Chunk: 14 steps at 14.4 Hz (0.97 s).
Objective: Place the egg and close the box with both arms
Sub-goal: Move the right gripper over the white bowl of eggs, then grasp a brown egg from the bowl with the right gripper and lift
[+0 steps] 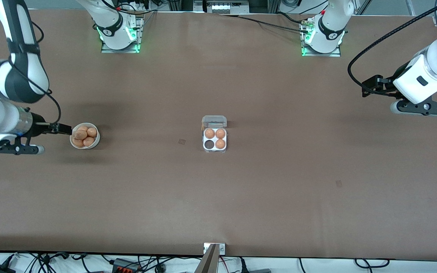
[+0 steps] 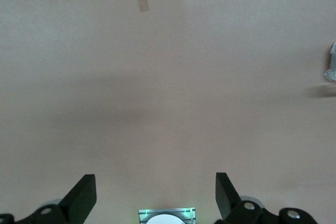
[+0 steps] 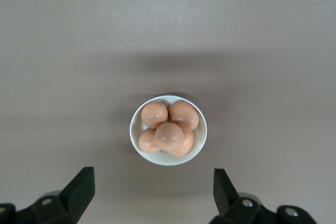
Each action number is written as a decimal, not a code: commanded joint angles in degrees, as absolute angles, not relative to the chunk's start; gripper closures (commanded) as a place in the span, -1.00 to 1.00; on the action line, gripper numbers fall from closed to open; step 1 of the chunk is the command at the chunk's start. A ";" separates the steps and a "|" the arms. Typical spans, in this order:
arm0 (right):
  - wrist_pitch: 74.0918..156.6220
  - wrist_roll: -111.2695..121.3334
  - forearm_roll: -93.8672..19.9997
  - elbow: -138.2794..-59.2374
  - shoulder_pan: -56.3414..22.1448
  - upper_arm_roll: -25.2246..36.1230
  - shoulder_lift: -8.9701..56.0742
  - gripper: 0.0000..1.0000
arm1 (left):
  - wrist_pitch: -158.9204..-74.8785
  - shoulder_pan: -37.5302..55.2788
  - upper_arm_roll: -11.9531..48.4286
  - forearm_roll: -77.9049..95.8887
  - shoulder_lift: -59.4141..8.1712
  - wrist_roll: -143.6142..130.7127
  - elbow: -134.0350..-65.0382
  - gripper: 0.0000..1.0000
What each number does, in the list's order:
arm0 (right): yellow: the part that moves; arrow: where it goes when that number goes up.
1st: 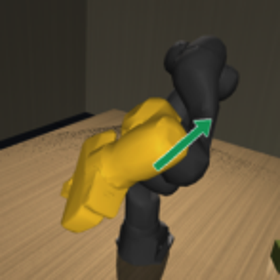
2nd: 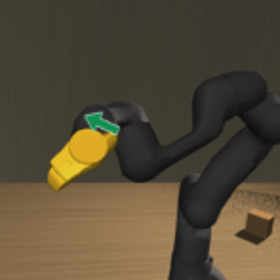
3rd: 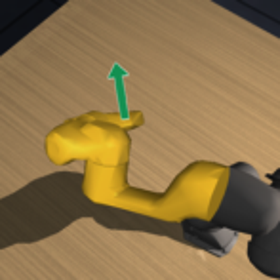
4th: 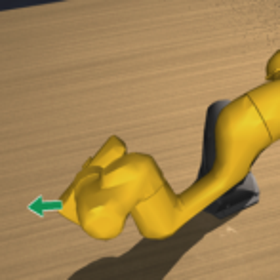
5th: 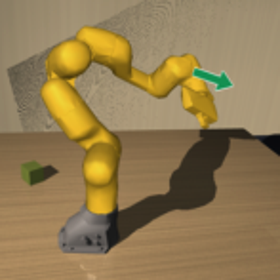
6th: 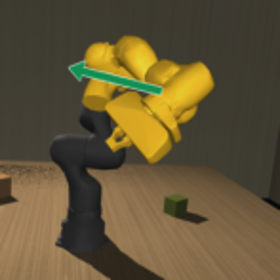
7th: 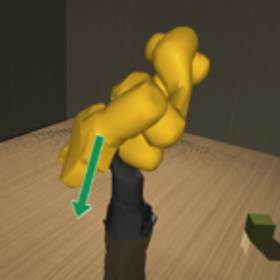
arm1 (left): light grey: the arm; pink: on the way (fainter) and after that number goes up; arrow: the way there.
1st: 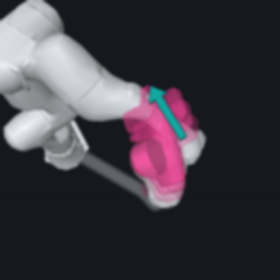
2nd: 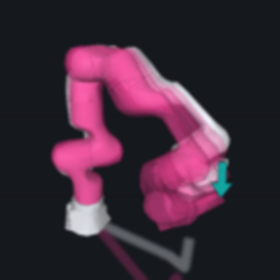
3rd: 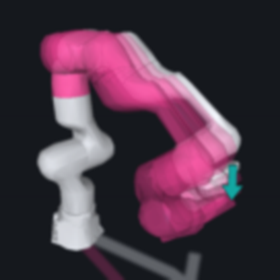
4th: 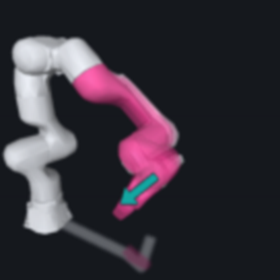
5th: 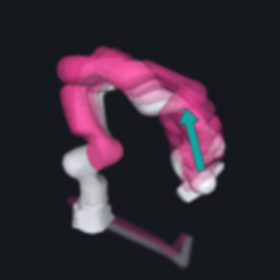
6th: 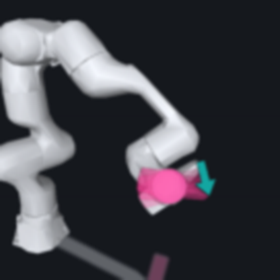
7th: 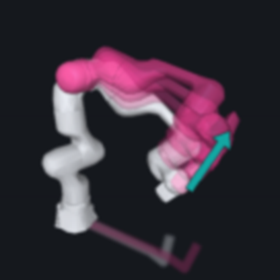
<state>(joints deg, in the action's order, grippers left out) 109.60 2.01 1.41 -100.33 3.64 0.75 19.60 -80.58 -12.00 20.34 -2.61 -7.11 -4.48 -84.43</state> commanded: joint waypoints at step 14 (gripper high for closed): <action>107.06 2.55 0.70 -97.29 5.36 0.53 33.22 -1.00 | -79.19 -12.22 20.66 -4.13 -6.86 -5.01 -83.32 -1.00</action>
<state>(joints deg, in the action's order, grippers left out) 108.80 2.02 1.38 -98.14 4.88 1.00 32.84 -80.42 -12.02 20.34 -2.61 -7.11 -4.53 -84.43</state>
